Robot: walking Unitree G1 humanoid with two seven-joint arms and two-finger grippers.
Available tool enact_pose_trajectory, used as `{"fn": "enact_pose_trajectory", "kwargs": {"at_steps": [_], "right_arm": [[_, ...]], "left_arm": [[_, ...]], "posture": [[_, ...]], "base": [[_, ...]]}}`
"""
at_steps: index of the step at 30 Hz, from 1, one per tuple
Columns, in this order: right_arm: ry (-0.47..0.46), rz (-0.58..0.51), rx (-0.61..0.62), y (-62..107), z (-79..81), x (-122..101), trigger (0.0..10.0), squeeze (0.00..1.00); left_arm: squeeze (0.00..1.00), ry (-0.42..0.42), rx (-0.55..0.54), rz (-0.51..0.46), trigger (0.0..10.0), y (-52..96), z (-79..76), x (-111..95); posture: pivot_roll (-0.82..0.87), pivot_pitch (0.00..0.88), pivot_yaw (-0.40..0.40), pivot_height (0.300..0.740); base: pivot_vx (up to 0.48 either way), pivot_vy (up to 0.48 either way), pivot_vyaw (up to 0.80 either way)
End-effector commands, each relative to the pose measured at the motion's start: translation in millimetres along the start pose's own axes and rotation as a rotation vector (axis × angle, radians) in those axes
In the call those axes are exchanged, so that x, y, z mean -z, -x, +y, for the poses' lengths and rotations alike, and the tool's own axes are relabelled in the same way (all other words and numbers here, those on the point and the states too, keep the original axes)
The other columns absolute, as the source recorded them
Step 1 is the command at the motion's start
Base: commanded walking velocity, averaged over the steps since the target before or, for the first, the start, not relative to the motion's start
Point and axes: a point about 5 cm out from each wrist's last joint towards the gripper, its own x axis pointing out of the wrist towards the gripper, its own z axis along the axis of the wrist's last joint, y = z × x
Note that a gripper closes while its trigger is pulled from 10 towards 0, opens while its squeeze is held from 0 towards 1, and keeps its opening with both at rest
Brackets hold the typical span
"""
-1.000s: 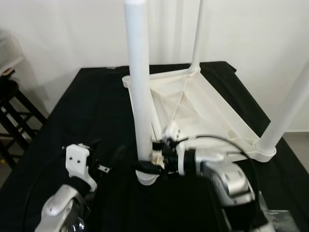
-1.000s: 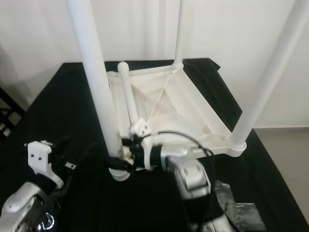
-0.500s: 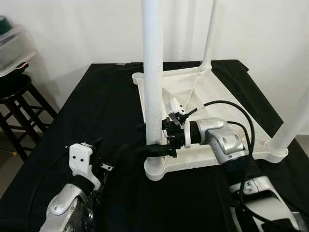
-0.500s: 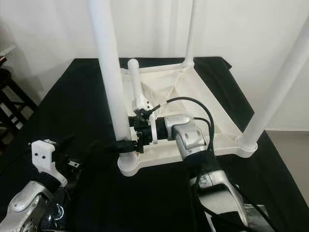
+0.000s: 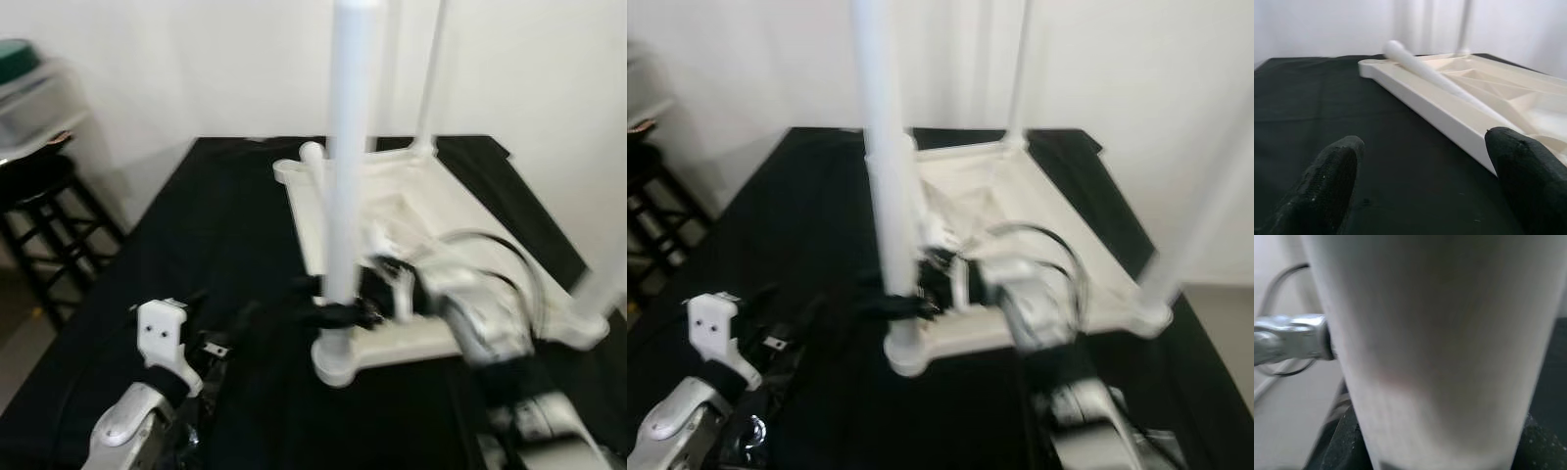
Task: Building children table
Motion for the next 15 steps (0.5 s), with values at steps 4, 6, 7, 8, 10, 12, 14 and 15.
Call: {"fn": "enact_pose_trajectory", "kwargs": {"at_steps": [4, 6, 7, 8, 10, 12, 14, 15], "right_arm": [[-0.097, 0.282, 0.635, -13.4, 22.0, 46.4, 0.0, 0.00], [-0.091, 0.257, 0.607, -17.9, 27.4, 41.4, 0.0, 0.00], [-0.095, 0.247, 0.630, -15.8, 19.7, 39.3, 0.0, 0.00], [-0.097, 0.241, 0.643, -14.2, 14.7, 37.9, 0.0, 0.00], [-0.098, 0.246, 0.636, -13.4, 11.4, 38.2, 0.0, 0.00], [-0.098, 0.246, 0.636, -13.4, 11.4, 38.2, 0.0, 0.00], [-0.086, 0.261, 0.611, -15.7, 3.6, 33.3, 10.0, 0.00], [-0.086, 0.261, 0.611, -15.7, 3.6, 33.3, 10.0, 0.00]], "left_arm": [[0.00, 0.007, 0.009, 0.009, 10.0, -0.3, 4.7, -2.1], [0.00, 0.011, 0.007, 0.006, 10.0, -2.7, 5.3, -1.0], [0.00, 0.012, 0.004, 0.005, 10.0, -3.6, 5.6, -0.7], [0.00, 0.012, 0.003, 0.004, 10.0, -4.2, 5.8, -0.6], [0.00, 0.012, 0.008, 0.005, 10.0, -5.4, 5.3, 0.0], [0.00, 0.012, 0.008, 0.005, 10.0, -5.4, 5.3, 0.0], [0.00, 0.012, 0.008, 0.001, 10.0, -6.9, 4.5, 0.8], [0.00, 0.012, 0.008, 0.001, 10.0, -6.9, 4.5, 0.8]], "posture": [[-0.07, 0.106, 0.046, 0.740], [-0.09, 0.079, 0.057, 0.740], [-0.08, 0.079, 0.057, 0.740], [-0.08, 0.079, 0.057, 0.740], [-0.07, 0.065, 0.044, 0.740], [-0.07, 0.065, 0.044, 0.740], [-0.08, 0.055, 0.038, 0.740], [-0.08, 0.055, 0.038, 0.740]], "base": [[0.000, 0.000, 0.00], [0.000, 0.000, 0.00], [0.000, 0.000, 0.00], [0.000, 0.000, 0.00], [0.000, 0.000, 0.00], [0.000, 0.000, 0.00], [0.000, 0.000, 0.00], [0.000, 0.000, 0.00]]}}
